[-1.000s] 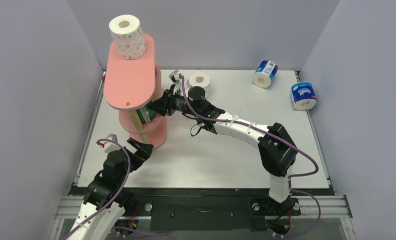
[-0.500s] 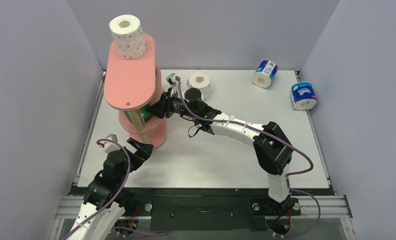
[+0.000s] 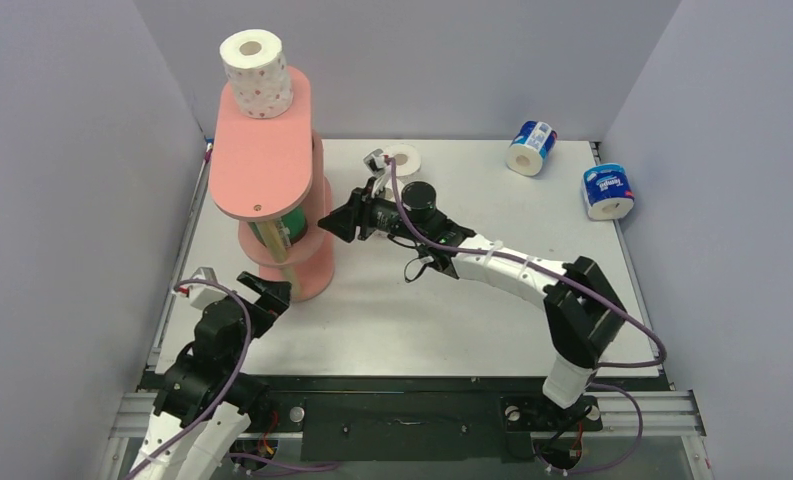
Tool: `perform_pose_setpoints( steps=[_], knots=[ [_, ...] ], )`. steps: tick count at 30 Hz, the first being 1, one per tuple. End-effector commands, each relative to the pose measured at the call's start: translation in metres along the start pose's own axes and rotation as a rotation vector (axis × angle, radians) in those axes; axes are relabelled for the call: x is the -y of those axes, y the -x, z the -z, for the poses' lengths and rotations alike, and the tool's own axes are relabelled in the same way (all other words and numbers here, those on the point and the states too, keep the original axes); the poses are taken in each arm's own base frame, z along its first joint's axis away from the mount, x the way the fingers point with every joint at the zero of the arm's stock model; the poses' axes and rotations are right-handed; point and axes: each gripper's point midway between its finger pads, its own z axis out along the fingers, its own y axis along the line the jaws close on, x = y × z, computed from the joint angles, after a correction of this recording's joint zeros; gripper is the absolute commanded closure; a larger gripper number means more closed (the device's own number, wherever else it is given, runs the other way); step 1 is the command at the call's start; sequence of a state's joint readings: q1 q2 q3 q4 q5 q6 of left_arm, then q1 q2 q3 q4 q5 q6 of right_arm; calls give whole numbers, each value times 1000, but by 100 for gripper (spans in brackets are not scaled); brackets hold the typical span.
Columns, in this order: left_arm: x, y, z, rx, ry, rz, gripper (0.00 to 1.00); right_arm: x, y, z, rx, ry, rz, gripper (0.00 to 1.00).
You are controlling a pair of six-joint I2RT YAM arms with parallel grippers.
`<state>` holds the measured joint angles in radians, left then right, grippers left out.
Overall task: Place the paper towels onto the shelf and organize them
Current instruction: Place the paper towel on the shelf, then move the paper towel to the center of the board.
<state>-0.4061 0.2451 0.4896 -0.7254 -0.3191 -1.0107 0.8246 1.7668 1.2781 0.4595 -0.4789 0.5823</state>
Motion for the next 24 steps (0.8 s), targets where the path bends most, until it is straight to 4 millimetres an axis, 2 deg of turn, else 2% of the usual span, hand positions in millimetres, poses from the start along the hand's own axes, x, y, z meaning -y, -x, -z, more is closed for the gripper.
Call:
perform_pose_setpoints(
  steps=[1, 2, 3, 6, 7, 8, 9, 10, 11, 14, 16, 22, 24],
  knots=[
    [0, 56, 22, 210, 92, 52, 2, -24, 50, 33, 136, 34, 58, 56],
    [-2, 62, 24, 233, 105, 64, 1, -18, 44, 36, 129, 20, 51, 56],
    [0, 74, 30, 280, 107, 80, 5, -20, 49, 41, 144, 20, 53, 56],
    [11, 95, 41, 360, 70, 139, 23, -14, 44, 50, 144, 4, 40, 56],
    [15, 101, 45, 381, 58, 152, 26, -16, 47, 54, 154, 9, 41, 56],
    [20, 106, 45, 394, 42, 167, 34, -13, 43, 56, 151, 1, 36, 56],
    [24, 109, 47, 405, 34, 178, 39, -15, 45, 59, 157, 1, 35, 56],
    [28, 112, 46, 410, 28, 187, 50, -12, 41, 61, 152, -5, 31, 56],
    [31, 114, 46, 412, 21, 193, 55, -14, 43, 64, 158, -4, 30, 56],
    [43, 115, 37, 402, 18, 190, 82, -13, 37, 72, 155, -11, 22, 56],
    [49, 117, 32, 396, 23, 187, 90, -14, 34, 77, 159, -15, 18, 57],
    [66, 131, 28, 432, 4, 177, 89, -23, 33, 99, 184, -13, 3, 57],
    [70, 132, 27, 425, -4, 157, 84, -24, 28, 106, 181, -17, -3, 57]
  ],
)
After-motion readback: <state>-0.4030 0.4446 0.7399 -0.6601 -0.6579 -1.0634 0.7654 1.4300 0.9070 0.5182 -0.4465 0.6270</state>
